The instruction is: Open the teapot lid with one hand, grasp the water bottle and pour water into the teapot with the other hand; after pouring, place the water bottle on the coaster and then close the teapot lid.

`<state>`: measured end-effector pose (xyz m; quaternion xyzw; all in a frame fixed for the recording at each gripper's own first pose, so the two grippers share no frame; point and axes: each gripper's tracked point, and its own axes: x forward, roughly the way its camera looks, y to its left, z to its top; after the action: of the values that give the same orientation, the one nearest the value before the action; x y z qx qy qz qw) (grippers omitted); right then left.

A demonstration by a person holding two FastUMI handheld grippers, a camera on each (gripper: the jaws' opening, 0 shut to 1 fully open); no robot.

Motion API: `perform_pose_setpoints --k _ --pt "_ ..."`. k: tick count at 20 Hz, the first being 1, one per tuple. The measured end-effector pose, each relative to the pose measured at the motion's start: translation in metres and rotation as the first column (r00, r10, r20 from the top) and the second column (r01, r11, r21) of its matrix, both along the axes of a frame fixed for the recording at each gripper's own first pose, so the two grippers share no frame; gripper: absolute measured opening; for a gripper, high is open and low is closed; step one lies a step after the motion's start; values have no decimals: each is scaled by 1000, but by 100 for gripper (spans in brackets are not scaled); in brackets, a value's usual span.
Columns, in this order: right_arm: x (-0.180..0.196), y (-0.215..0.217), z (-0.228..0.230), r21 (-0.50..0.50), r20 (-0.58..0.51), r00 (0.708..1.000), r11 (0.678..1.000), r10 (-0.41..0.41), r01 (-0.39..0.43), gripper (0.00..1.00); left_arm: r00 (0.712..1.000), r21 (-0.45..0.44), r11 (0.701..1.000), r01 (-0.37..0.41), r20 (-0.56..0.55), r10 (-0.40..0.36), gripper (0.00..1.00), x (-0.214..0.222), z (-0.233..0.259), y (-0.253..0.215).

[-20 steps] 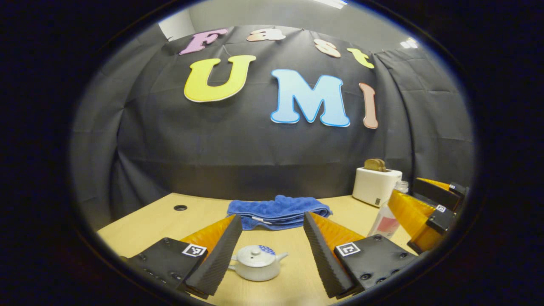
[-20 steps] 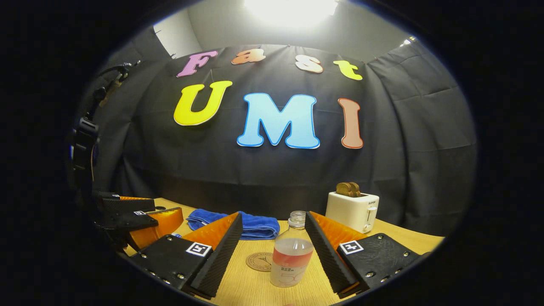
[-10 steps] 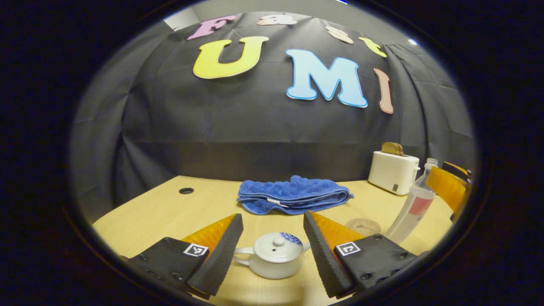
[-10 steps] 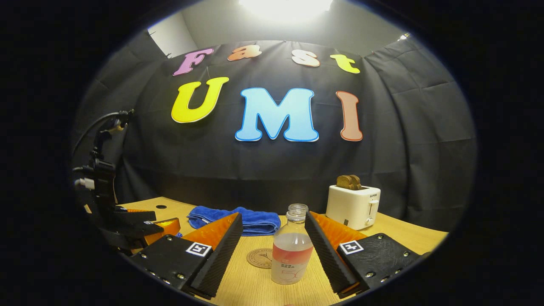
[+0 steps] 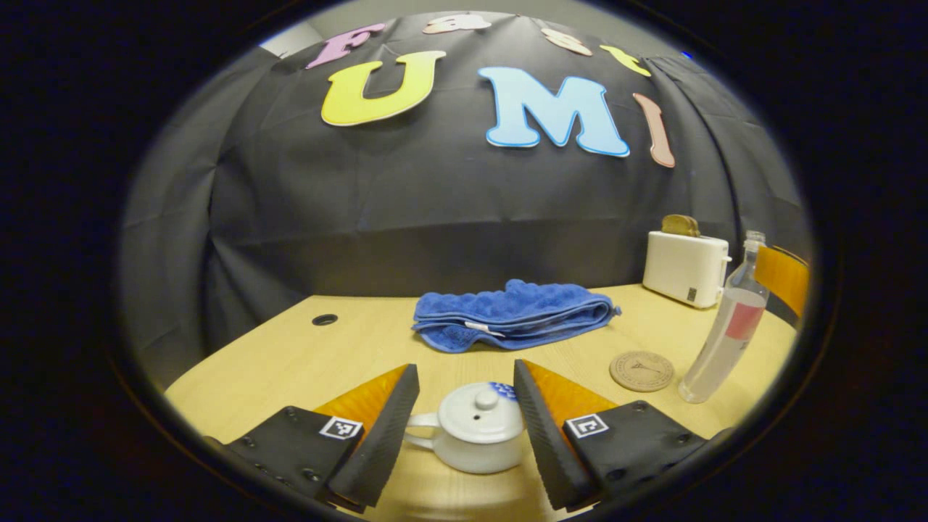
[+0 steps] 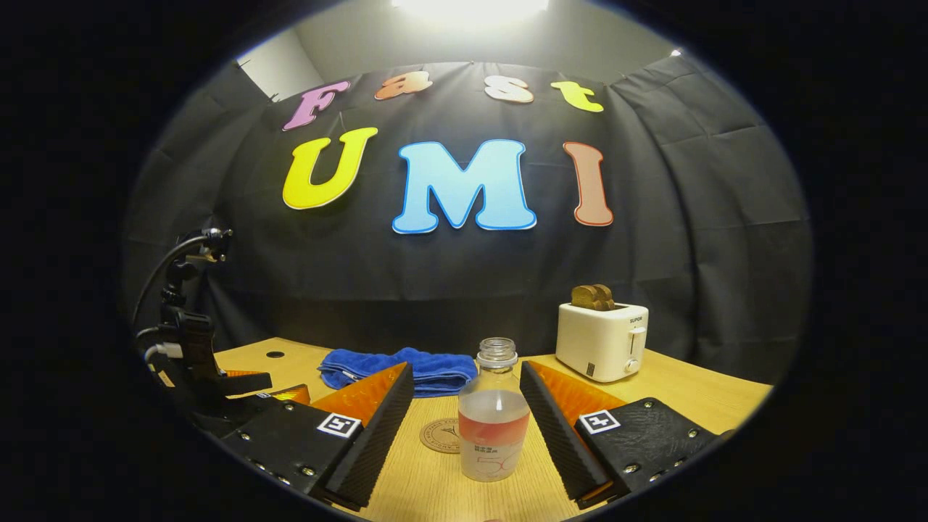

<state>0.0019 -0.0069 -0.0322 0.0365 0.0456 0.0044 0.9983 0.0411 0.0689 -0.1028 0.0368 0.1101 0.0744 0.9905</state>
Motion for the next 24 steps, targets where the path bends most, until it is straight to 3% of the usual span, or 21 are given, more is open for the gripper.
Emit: perform_pose_setpoints --k 3,5,10,13,17,19,20,24 --pt "0 -2 0 3 -3 1000 1000 -3 3 94 1000 12 1000 4 5 -4 89 2 1 -2" --pt "0 -2 -1 6 -7 1000 1000 -4 4 94 1000 14 1000 6 10 -6 84 1 3 -5" --pt "0 -4 -3 11 -11 1000 1000 -8 8 94 1000 68 997 31 3 -31 58 1 3 -12" --pt "1 -3 -3 11 -14 1000 1000 -7 7 94 999 82 996 36 7 -37 58 0 5 -15" --pt "0 -4 -3 10 -14 1000 1000 -9 9 94 999 71 996 45 14 -46 22 2 7 -14" --pt "0 -4 -3 11 -16 1000 1000 -10 11 94 999 64 997 37 24 -38 22 1 13 -14" --pt "0 -5 -4 12 -19 1000 1000 -12 12 94 999 57 998 37 25 -38 13 1 8 -13" --pt "0 -6 -5 26 -24 1000 1000 -12 13 94 999 48 998 43 29 -44 14 2 9 -14"
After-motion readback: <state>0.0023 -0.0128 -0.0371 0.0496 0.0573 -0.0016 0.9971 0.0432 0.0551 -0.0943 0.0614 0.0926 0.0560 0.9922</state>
